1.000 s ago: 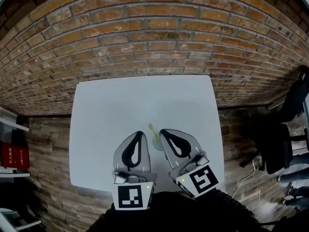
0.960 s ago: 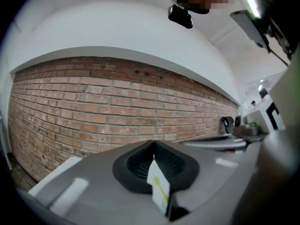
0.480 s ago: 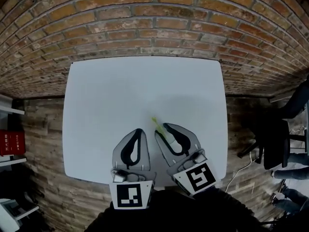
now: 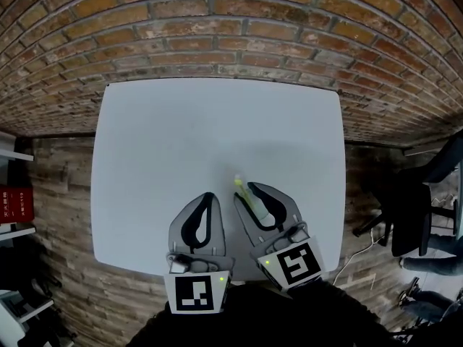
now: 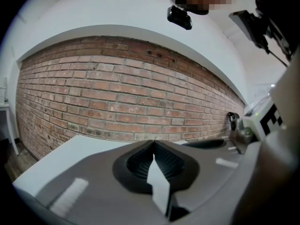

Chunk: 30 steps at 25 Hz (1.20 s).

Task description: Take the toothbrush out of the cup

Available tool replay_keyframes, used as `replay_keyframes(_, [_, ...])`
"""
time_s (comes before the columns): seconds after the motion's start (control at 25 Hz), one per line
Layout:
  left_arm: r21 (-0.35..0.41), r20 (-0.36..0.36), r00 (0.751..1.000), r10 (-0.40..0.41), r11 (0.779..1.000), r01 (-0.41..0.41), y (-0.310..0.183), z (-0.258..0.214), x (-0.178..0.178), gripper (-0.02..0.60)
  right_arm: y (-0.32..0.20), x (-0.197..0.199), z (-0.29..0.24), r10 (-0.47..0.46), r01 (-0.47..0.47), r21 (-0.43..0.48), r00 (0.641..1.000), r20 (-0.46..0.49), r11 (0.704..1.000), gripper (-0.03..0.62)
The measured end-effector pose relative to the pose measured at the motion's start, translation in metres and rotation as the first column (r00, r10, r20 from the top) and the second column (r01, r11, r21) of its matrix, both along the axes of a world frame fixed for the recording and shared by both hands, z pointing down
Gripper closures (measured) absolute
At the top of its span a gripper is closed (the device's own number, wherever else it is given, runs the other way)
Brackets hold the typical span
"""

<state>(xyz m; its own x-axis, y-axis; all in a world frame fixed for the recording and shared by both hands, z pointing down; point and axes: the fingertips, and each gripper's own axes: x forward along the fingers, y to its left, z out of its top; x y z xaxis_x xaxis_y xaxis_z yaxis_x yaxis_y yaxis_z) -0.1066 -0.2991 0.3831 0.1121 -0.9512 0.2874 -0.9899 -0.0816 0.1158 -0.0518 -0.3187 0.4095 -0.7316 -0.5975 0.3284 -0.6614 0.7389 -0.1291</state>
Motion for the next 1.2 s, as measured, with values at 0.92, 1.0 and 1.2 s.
replay_keyframes(0.92, [-0.020,-0.019,0.999,-0.026,0.999,0.025,0.003,0.012,-0.019,0.574,-0.013,0.000,0.015,0.061,-0.063,-0.027,0.997,-0.047,0.998,0.545])
replay_keyframes(1.0, [-0.012,-0.017,1.000,-0.015,1.000,0.014,0.003,0.009,-0.017,0.574,-0.012,0.002,0.008,0.075,-0.075,-0.005,0.997,-0.031,0.997,0.545])
replay_keyframes(1.2, [0.020,-0.010,1.000,0.024,1.000,-0.024,0.005,-0.006,-0.009,0.574,-0.009,0.011,-0.016,0.112,-0.112,0.055,0.994,0.006,0.992,0.545])
